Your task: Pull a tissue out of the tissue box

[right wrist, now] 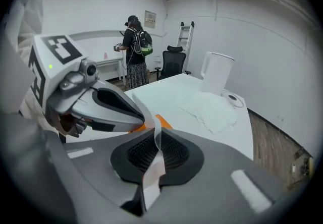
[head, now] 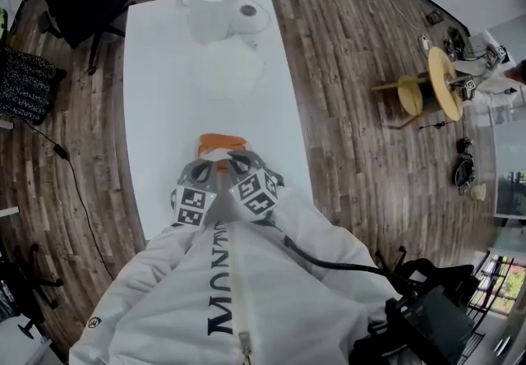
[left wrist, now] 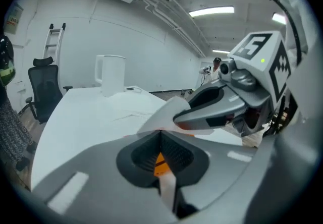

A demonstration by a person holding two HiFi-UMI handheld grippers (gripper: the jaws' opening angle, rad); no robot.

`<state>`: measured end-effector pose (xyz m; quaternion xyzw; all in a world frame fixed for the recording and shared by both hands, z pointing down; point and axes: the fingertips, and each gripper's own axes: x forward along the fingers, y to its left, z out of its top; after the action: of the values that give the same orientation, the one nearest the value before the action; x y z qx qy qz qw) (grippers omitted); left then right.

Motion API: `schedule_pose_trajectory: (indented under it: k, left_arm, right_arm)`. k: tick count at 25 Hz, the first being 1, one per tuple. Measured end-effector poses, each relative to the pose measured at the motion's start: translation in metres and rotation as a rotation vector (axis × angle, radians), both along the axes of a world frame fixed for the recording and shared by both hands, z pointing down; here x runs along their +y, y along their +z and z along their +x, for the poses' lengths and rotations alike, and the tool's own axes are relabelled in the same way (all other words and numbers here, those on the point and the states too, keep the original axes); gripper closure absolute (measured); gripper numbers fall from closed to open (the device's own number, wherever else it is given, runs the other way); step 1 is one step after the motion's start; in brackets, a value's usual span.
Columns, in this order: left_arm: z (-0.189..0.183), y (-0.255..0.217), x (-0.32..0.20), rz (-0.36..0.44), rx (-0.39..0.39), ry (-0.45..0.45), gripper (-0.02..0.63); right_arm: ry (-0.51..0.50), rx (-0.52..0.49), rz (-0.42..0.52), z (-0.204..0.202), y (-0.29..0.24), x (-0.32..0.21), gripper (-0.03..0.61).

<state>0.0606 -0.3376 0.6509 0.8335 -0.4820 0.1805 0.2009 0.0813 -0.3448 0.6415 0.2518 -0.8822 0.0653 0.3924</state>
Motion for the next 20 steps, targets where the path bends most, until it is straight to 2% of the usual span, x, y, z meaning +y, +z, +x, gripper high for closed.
schedule_pose_trajectory:
  k: [10,20]
  left_arm:
    - [-0.002,0.012,0.001,-0.023,-0.008,-0.017,0.615]
    - [-0.002,0.021,0.002,-0.044,-0.002,-0.024,0.615]
  right_arm:
    - [0.075,-0.195,-0.18,-0.002,-0.023,0.012,0.573]
    - [0.115,-0.303,-0.222,0.001,-0.046,0.016,0.574]
